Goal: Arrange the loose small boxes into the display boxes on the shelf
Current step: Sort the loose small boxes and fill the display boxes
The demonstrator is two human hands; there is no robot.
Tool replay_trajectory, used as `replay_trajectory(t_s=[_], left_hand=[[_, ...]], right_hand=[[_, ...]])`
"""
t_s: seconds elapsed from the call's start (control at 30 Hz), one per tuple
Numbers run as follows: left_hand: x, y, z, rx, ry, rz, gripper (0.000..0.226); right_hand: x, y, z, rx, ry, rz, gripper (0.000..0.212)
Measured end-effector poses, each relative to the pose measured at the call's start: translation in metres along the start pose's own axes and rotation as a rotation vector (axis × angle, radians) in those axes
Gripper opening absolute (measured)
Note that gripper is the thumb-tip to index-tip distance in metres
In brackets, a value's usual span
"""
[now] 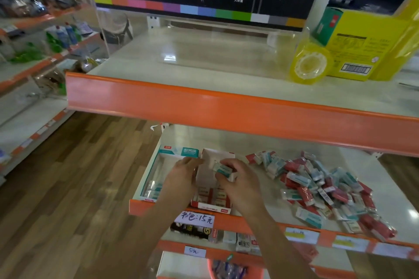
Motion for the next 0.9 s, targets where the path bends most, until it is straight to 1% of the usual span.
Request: replay_trajectory(t_s=[0.1,0.2,0.3,0.37,0.47,0.63,0.8,0.9], left_hand=[[0.027,0.002,0.017,-0.004,-0.049,0.111,0.049],[0.044,0.007,0.025,0.045,-0.116,0.187,0.049],[0.047,0.011,0.029,0.072,-0.148,0.176,0.051],[0.052,0.014,0.028,0.094,-0.175,0.198,0.052],[0.061,0.016,0.024,0.136,-0.226,0.238,0.05],[0.064,0.017,0.023,0.117,-0.226,0.23,0.049],[0.067,0.017,0.019,0.13,-0.25,0.226,0.046],[0.066,0.016,0.018,0.119,-0.263,0.221,0.043]], right_hand=[[0.026,-0.009,-0.019,0.068,0.068,0.067,0.025],[0.048,-0.017,-0.044,0.141,0.136,0.126,0.03],[0.063,-0.022,-0.067,0.174,0.296,0.189,0.032],[0.07,-0.023,-0.076,0.163,0.373,0.229,0.032],[0.073,-0.022,-0.085,0.157,0.398,0.241,0.031],[0.067,-0.02,-0.1,0.222,0.467,0.209,0.039],[0.066,-0.017,-0.104,0.275,0.515,0.24,0.02],[0.066,-0.014,-0.105,0.311,0.519,0.262,0.022]])
Point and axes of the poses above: each hand's wrist, its own y-axis away from the middle knuckle, its own z-axis out of the back of the hand, x = y × z, the point moved 10 cm from there along -y, towards the middle knuckle, and after that the axes turned 10 degrees about y, right-handed, at the moved point
